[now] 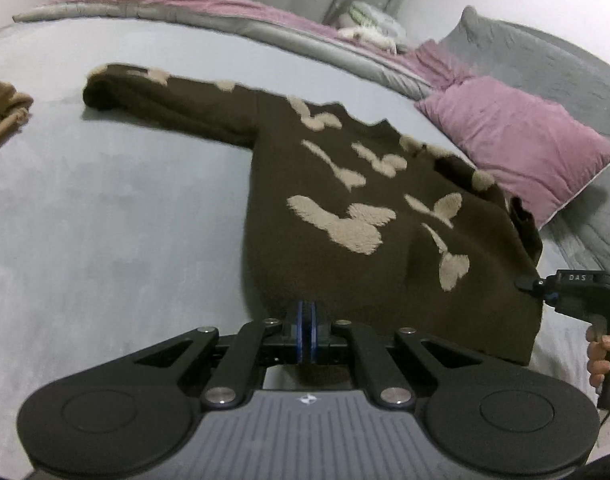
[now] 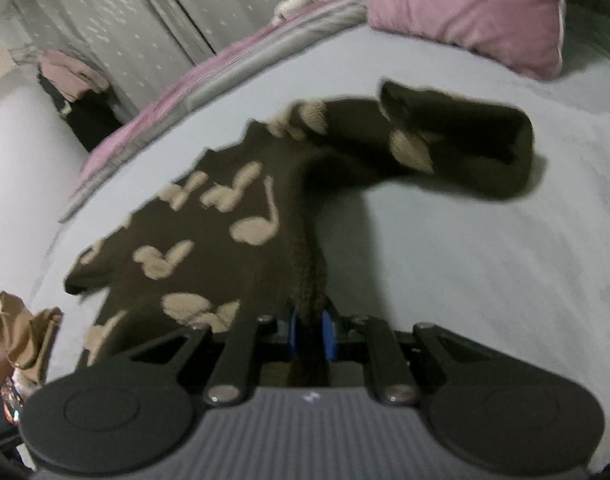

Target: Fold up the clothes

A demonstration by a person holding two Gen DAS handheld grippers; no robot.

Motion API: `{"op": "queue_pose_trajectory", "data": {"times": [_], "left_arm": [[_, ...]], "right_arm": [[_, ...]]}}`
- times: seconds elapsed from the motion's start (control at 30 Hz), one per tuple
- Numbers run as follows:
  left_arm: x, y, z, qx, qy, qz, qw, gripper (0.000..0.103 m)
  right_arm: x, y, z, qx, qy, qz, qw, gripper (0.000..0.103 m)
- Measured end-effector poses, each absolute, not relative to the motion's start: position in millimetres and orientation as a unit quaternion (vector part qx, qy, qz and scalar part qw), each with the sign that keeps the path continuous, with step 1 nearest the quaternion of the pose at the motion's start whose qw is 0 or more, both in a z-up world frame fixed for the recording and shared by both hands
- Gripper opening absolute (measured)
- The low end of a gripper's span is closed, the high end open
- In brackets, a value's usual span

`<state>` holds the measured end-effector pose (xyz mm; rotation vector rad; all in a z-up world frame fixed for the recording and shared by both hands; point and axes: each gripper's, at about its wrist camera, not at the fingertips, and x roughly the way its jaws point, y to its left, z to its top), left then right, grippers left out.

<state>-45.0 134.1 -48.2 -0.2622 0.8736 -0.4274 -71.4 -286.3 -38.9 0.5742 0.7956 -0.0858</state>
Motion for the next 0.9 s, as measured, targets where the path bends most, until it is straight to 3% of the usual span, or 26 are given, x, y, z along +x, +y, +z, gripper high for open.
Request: {"op": "queue_pose_trajectory", "data": {"times": [0.1,0.3,0.4,0.73,0.9], "left_arm": [[-45,140,-50,-0.128,0.423,-0.197,0.875,0.004],[-37,166,-59,-0.179,0.428,-0.172,0.869,0.024],[-32,178,-70,-0.222,0.432,-0.178,0.856,0.025],[-25,174,-125,-0.362,0.469,-0.192,0.782,0.026],[-28,164,-125,-0.358,0.450,-0.192,0.795,0.024]], "right_arm": [[-72,-293,-51,0.278,0.401,-0.044,0.872,0.014],[-81,-301,-57,0.289,0.412,-0.027,0.864,0.035],[-86,-300,-57,0.295,0.418,-0.007,0.859,0.051],[-98,-291,-90,0.362,0.458,0.063,0.809,0.052],[-101,-289,-99,0.379,0.451,0.076,0.805,0.034]]}}
